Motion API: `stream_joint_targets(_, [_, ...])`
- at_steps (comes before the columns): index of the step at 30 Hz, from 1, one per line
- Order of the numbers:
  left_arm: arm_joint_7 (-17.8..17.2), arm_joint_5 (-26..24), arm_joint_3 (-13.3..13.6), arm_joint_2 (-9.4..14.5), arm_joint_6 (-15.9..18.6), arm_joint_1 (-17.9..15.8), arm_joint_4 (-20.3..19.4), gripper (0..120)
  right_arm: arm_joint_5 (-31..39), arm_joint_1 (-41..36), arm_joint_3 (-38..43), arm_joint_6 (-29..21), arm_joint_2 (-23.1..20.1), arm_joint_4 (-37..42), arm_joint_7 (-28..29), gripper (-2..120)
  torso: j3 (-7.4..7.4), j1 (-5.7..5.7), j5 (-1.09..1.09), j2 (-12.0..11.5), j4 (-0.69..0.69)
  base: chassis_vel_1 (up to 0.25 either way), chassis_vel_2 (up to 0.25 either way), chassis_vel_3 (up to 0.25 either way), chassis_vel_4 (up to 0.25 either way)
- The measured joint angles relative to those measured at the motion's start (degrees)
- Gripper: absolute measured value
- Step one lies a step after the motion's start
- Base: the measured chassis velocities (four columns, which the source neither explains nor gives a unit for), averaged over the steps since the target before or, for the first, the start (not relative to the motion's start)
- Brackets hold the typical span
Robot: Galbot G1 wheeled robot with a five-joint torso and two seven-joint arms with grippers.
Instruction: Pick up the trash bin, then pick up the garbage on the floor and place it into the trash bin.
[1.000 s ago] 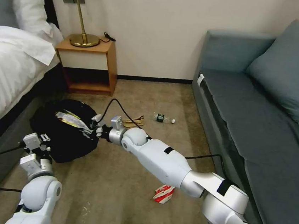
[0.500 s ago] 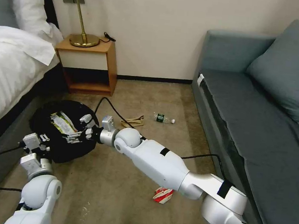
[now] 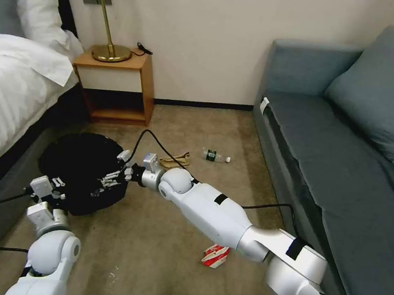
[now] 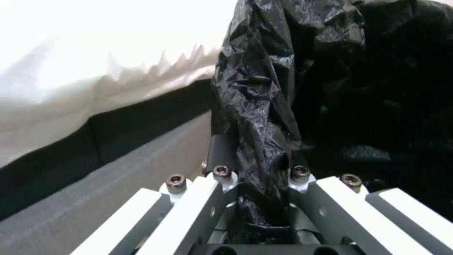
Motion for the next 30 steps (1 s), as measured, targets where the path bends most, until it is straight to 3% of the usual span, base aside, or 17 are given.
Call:
stream_joint_targets(3, [-0.1, 0.0, -0.5, 0.7, -0.2, 0.0, 0.4, 6, 1.7, 1.6, -2.4, -1.3, -2.9, 3.3, 0.0, 100, 0.0, 0.0, 0.0, 0.0, 0.02, 0.0, 0.0, 0.0, 0.0])
stream_joint_targets(5, [-0.1, -0.1, -0.9, 1.2, -0.4, 0.0, 0.5, 6, 2.1, 2.8, -4.6, -2.5, -6.2, 5.8, -0.1, 100, 0.0, 0.0, 0.01, 0.0, 0.02, 0.0, 0.0, 0.0, 0.0])
stream_joint_targets(7, [-0.2, -0.1, -1.4, 1.9, -0.6, 0.2, 0.4, 6, 0.6, 4.5, -7.8, -4.5, -12.7, 9.8, -0.7, 100, 0.0, 0.0, 0.02, 0.0, -0.01, 0.0, 0.0, 0.0, 0.0])
stream_joint_targets(9, [-0.2, -0.2, -1.5, 1.9, -0.6, 0.3, 0.4, 6, 0.0, 4.6, -8.2, -4.7, -14.0, 10.3, -1.0, 100, 0.0, 0.0, 0.01, 0.0, -0.02, 0.0, 0.0, 0.0, 0.0])
stream_joint_targets(12, [-0.2, -0.2, -1.7, 2.5, -0.8, 0.7, -0.1, 6, -5.5, 5.2, -9.9, -5.3, -20.7, 12.3, -4.4, 100, 0.0, 0.0, 0.02, 0.0, -0.03, 0.0, 0.0, 0.0, 0.0])
stream_joint_targets(15, [-0.2, -0.2, -1.9, 2.6, -1.0, 1.0, -0.1, 6, -10.6, 4.9, -10.5, -5.4, -24.6, 12.5, -7.7, 100, 0.0, 0.0, 0.02, 0.0, -0.02, 0.0, 0.0, 0.0, 0.0])
stream_joint_targets(30, [-0.3, 0.3, -1.8, 2.4, -1.3, 1.6, -0.4, 6, -26.3, -2.0, -11.4, -3.4, -35.1, 14.2, -17.5, 100, 0.0, 0.0, 0.02, 0.0, 0.0, 0.0, 0.0, 0.0, 0.0])
